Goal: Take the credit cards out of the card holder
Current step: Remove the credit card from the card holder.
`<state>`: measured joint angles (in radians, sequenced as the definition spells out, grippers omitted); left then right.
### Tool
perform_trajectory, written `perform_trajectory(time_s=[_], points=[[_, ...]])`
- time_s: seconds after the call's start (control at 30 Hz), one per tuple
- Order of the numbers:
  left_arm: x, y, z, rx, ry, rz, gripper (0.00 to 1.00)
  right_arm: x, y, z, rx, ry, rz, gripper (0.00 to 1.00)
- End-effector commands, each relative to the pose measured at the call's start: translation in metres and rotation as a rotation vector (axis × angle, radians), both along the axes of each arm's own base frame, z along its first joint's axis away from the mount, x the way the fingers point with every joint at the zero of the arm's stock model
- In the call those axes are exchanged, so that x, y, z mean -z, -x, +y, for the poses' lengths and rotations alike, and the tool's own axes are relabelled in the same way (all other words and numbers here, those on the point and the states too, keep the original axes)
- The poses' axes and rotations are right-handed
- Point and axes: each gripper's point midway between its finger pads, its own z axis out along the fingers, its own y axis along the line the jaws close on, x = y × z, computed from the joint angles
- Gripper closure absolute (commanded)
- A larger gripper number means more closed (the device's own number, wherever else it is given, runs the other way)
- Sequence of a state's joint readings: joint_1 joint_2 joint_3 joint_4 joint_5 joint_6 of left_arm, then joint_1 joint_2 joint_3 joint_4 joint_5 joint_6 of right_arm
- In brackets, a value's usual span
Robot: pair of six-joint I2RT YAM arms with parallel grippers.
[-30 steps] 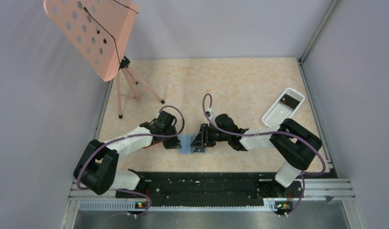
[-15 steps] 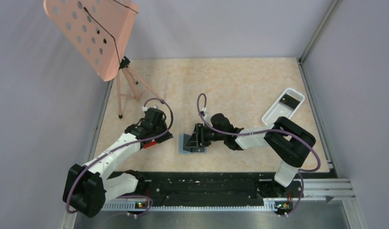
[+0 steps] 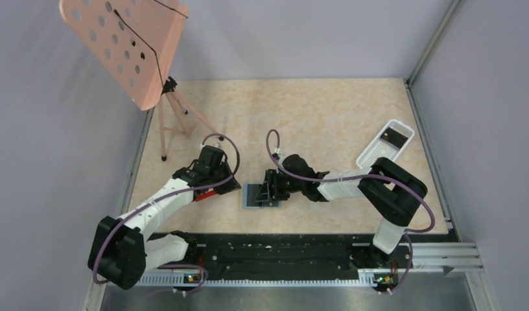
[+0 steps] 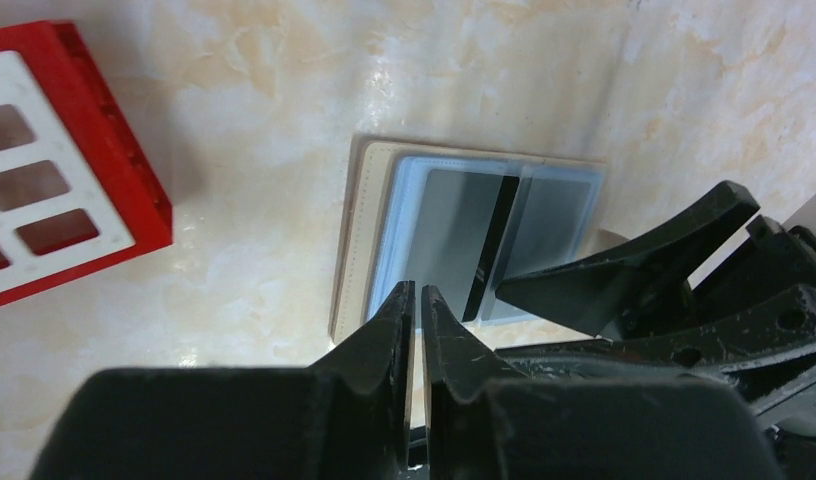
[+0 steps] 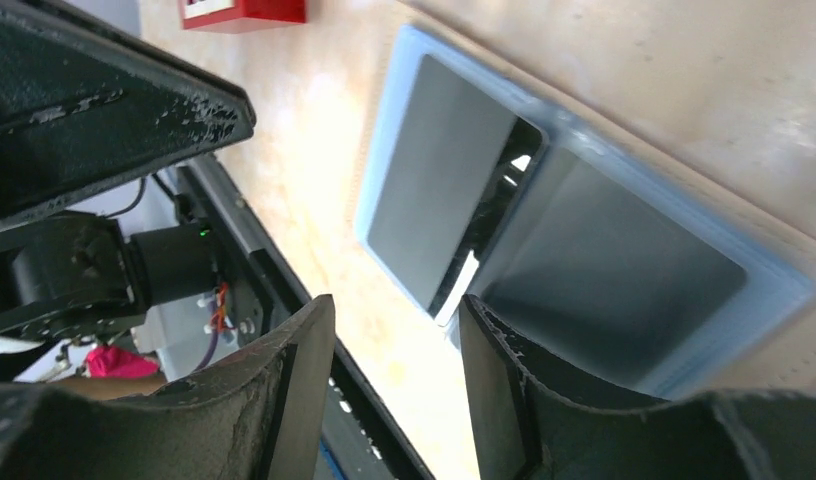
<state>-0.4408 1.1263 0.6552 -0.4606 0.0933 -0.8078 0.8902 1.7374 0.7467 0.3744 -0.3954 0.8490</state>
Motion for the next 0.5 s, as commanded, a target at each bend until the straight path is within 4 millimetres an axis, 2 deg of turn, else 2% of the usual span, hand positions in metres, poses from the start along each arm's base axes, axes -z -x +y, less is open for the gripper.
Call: perform_trajectory(time_s=[0.0,0.33,0.47], points=[[0.007,0.001,-0.014,0.078,0.050,0.015,0.87,0.002,-0.012,0.000,0.047,0.068,-0.040,0.52],[0.038,0.013,-0.020,0.112,0.069,0.101,0.73,0.026,-0.022,-0.020,0.114,0.203,-0.052,0.55],[0.048,0.020,-0.027,0.129,0.097,0.127,0.72,0.032,-0.024,-0.031,0.123,0.224,-0.051,0.56]])
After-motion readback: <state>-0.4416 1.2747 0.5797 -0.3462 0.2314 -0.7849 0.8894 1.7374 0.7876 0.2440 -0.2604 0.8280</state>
